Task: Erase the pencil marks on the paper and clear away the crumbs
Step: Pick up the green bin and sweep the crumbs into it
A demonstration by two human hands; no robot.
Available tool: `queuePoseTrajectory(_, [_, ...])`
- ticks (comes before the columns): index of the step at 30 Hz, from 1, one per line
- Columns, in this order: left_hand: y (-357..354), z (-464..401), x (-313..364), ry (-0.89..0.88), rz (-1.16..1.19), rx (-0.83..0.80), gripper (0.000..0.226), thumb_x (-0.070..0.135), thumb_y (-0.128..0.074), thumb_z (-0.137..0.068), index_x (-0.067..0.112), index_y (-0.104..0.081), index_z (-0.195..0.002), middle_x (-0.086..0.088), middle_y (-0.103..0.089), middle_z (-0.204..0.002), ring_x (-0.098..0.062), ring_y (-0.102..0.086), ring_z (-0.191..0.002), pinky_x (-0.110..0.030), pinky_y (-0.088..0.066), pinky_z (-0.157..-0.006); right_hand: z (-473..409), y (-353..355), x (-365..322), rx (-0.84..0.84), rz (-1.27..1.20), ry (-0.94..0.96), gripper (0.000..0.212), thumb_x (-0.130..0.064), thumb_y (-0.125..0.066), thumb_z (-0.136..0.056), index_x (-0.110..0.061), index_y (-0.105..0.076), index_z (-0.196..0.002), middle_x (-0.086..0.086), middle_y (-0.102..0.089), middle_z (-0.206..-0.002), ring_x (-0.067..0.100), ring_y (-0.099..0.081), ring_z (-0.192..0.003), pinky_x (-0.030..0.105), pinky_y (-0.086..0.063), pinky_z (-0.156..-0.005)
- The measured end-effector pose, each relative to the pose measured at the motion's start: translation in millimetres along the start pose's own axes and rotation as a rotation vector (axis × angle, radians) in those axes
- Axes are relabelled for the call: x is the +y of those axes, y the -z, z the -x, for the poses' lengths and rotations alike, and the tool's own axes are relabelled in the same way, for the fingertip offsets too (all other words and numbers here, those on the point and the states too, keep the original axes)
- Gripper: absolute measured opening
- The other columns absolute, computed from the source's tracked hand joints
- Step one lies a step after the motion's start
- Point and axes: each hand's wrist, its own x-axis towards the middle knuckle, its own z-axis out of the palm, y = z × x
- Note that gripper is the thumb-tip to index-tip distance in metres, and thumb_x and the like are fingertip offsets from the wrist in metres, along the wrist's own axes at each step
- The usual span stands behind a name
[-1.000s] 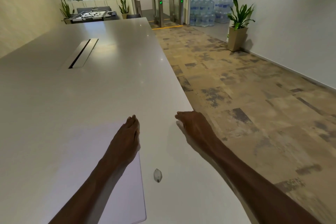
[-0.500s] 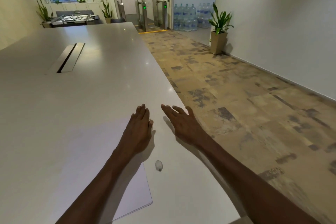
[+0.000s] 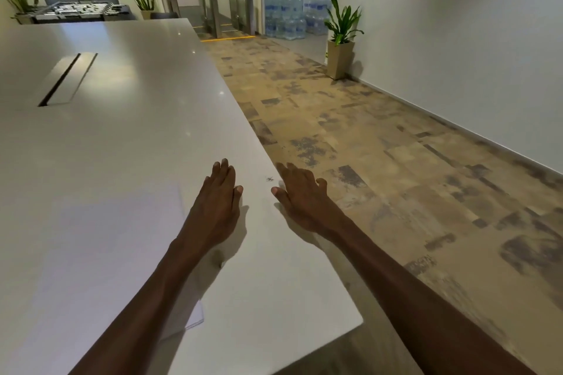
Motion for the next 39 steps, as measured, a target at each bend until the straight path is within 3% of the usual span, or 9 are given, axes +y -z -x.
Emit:
queuePoseTrajectory(7, [-41.2,-15.6,51.4,0.082,0.008,0.052,0.052,0.024,-0.031,-0.106,0.002,-0.023,-0.152,-0.009,-0.011,-0.162,-0.019,-0.006,-0.151,-0.029,-0.006,-0.118,0.3,18.5,73.8,0.062,-0.108,0.153,0.051,-0.034,-0.035,-0.109,-0.013,-0.031,-0.155,0.013,-0.041,-0.155,0.032,-0.036,-0.143,0.049,-0.034,-0.114])
queuePoseTrajectory(12, [-67.1,-30.7,105.6,0.101,0.054,0.135,0.046,0.018,-0.035,-0.105,0.001,-0.033,-0.148,-0.007,-0.023,-0.158,-0.013,-0.014,-0.146,-0.021,-0.009,-0.113,-7.7,26.6,139.4,0.146,-0.16,0.189,0.043,-0.031,-0.041,-0.107,-0.01,-0.05,-0.143,0.015,-0.059,-0.136,0.03,-0.058,-0.121,0.042,-0.05,-0.099])
queuePoseTrajectory(16, [-86.1,-42.7,139.0,0.054,0.126,0.209,0.028,0.018,-0.035,-0.105,0.012,-0.056,-0.123,0.0,-0.056,-0.123,-0.013,-0.052,-0.113,-0.03,-0.04,-0.099,-14.4,33.4,183.6,0.195,-0.182,0.202,0.036,-0.028,-0.045,-0.106,-0.008,-0.059,-0.132,0.013,-0.068,-0.123,0.028,-0.064,-0.107,0.04,-0.054,-0.089])
queuePoseTrajectory(19, [-103.5,-47.4,158.0,0.214,0.157,0.232,0.033,0.028,-0.034,-0.104,0.01,-0.057,-0.118,-0.012,-0.063,-0.119,-0.026,-0.058,-0.108,-0.038,-0.046,-0.094,-22.4,33.2,209.0,0.21,-0.188,0.2,0.035,-0.028,-0.047,-0.105,-0.007,-0.064,-0.126,0.013,-0.071,-0.116,0.028,-0.067,-0.102,0.039,-0.055,-0.084])
queuePoseTrajectory(22, [-119.3,-52.6,174.6,0.324,0.182,0.275,0.038,0.029,-0.036,-0.102,0.004,-0.061,-0.114,-0.016,-0.067,-0.111,-0.03,-0.062,-0.1,-0.039,-0.047,-0.085,-29.2,30.2,226.4,0.222,-0.207,0.193,0.031,-0.027,-0.048,-0.105,-0.006,-0.067,-0.118,0.013,-0.073,-0.105,0.027,-0.067,-0.09,0.041,-0.056,-0.077])
queuePoseTrajectory(25, [-130.1,-59.9,185.4,0.393,0.222,0.324,0.028,0.019,-0.039,-0.104,0.005,-0.064,-0.104,-0.004,-0.066,-0.097,-0.018,-0.057,-0.083,-0.029,-0.041,-0.07,-34.5,25.5,236.3,0.234,-0.21,0.167,0.029,-0.025,-0.048,-0.104,-0.006,-0.069,-0.11,0.013,-0.073,-0.095,0.027,-0.065,-0.082,0.042,-0.055,-0.072])
queuePoseTrajectory(29, [-146.1,-65.5,188.6,0.503,0.267,0.398,0.029,0.018,-0.039,-0.104,0.002,-0.064,-0.106,0.001,-0.057,-0.092,-0.013,-0.052,-0.083,-0.025,-0.033,-0.071,-32.4,18.1,246.5,0.254,-0.158,0.118,0.029,-0.026,-0.047,-0.104,-0.008,-0.07,-0.104,0.011,-0.071,-0.085,0.028,-0.061,-0.078,0.043,-0.051,-0.071])
queuePoseTrajectory(33, [-153.6,-64.6,196.4,0.57,0.347,0.405,0.026,0.015,-0.038,-0.104,0.021,-0.057,-0.088,0.013,-0.048,-0.077,-0.001,-0.042,-0.067,-0.013,-0.033,-0.058,-31.8,11.1,254.6,0.249,-0.16,0.081,0.026,-0.025,-0.048,-0.103,-0.009,-0.069,-0.099,0.009,-0.069,-0.083,0.026,-0.059,-0.075,0.044,-0.051,-0.071])
queuePoseTrajectory(39, [-163.6,-55.0,199.9,0.632,0.443,0.38,0.024,0.019,-0.035,-0.106,0.011,-0.057,-0.105,0.0,-0.054,-0.089,-0.005,-0.046,-0.074,-0.02,-0.029,-0.067,-22.2,-0.4,259.1,0.246,-0.195,0.046,0.029,-0.025,-0.047,-0.103,-0.008,-0.069,-0.097,0.009,-0.069,-0.083,0.026,-0.062,-0.075,0.047,-0.054,-0.074])
